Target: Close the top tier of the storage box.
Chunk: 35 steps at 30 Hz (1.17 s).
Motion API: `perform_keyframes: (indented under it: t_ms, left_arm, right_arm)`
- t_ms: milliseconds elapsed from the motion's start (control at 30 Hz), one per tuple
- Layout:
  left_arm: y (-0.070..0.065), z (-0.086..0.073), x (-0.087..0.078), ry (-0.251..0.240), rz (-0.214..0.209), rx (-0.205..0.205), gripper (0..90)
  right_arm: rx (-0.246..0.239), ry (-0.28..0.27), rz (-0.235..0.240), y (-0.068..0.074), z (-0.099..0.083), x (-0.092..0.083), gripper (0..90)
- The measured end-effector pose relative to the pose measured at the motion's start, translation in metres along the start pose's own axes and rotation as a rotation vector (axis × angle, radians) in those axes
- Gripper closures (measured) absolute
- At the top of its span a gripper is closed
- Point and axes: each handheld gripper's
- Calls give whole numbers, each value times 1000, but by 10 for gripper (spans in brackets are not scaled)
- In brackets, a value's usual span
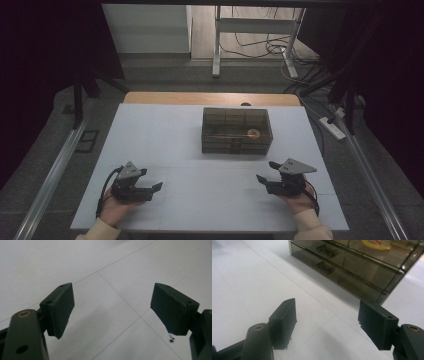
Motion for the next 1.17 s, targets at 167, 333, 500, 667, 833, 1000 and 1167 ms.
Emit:
perform_keyframes:
  t_ms: [167,333,500,667,833,1000,1167]
  left_arm:
    - [1,0,0,-2,6,-1,195]
    - [1,0,-1,-6,8,-1,193]
    - [1,0,0,-6,7,0,192]
    - [1,1,0,-6,7,2,192]
    - [1,1,0,-9,8,4,191]
    - [1,1,-1,-12,9,4,191]
    - [1,1,-1,-15,9,5,191]
  right_arm:
    - [7,0,2,0,-6,-6,303]
    - [2,-4,6,0,-12,-13,303]
    - [-1,2,-8,-2,-17,-19,303]
    - [5,-2,-9,-3,-20,-23,303]
    - [0,7,-9,-3,-20,-22,303]
    - [-3,9,-9,-3,-20,-22,303]
    - [-8,9,-6,-2,-20,-21,301]
Point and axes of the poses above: each handheld gripper's, and its own axes: x roughly forward along the jaws, z roughly out of its top, y roughly to its left, and after that the axes turned 6 degrees about z, right-handed
